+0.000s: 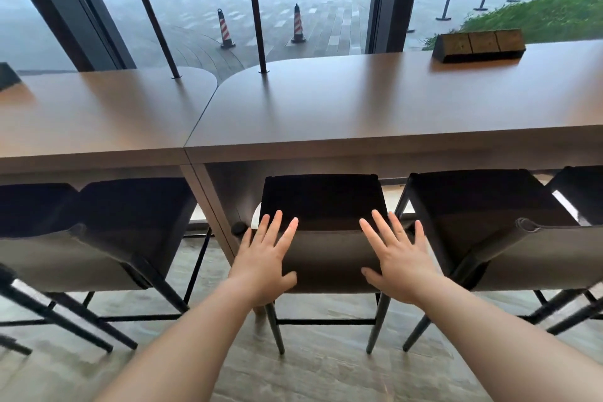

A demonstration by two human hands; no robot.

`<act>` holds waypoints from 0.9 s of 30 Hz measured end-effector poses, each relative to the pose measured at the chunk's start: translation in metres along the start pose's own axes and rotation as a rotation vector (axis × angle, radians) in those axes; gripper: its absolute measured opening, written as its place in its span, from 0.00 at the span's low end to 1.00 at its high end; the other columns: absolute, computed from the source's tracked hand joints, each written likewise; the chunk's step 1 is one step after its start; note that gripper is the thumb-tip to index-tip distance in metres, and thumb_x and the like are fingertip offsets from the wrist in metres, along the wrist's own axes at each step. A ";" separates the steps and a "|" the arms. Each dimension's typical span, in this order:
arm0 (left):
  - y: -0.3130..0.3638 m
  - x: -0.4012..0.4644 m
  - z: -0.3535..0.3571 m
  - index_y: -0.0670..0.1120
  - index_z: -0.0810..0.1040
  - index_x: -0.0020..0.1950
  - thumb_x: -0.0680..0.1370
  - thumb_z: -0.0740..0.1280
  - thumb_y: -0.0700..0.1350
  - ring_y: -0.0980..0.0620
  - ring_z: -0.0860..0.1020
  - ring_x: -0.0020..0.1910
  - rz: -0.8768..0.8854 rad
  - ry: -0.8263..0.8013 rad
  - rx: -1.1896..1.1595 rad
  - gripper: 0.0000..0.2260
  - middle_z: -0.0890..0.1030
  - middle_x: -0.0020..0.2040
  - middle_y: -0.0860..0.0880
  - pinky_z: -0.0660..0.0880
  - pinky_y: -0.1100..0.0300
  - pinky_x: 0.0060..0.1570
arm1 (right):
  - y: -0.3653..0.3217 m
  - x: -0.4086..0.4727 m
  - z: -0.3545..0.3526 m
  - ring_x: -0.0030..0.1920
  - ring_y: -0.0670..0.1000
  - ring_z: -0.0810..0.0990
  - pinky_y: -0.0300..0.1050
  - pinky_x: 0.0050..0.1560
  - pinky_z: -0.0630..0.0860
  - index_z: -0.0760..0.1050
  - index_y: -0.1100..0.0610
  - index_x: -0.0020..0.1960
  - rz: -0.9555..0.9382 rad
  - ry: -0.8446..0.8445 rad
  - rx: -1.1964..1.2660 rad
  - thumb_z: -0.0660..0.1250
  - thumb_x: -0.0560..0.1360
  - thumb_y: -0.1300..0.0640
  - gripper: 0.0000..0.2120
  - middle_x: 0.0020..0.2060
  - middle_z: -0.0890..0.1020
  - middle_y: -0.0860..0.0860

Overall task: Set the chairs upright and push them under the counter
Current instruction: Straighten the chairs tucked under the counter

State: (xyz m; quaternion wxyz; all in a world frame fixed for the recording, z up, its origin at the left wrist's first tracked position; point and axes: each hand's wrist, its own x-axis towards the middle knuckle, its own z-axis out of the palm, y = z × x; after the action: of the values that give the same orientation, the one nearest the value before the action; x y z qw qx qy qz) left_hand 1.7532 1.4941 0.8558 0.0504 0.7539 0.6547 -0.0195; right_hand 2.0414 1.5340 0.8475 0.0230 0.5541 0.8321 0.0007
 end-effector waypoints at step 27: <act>-0.104 -0.125 -0.062 0.52 0.57 0.79 0.79 0.63 0.53 0.55 0.57 0.77 -0.262 0.308 -0.470 0.30 0.60 0.79 0.52 0.59 0.53 0.75 | -0.162 0.006 -0.054 0.78 0.50 0.45 0.54 0.76 0.46 0.47 0.49 0.78 -0.105 0.101 0.314 0.56 0.79 0.42 0.33 0.79 0.50 0.50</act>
State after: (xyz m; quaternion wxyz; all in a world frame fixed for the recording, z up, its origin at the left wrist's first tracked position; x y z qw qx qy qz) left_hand 1.6303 1.3914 0.9238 0.1206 0.6249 0.7329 0.2405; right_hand 1.8880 1.4784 0.8966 -0.1056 0.5060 0.8499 -0.1029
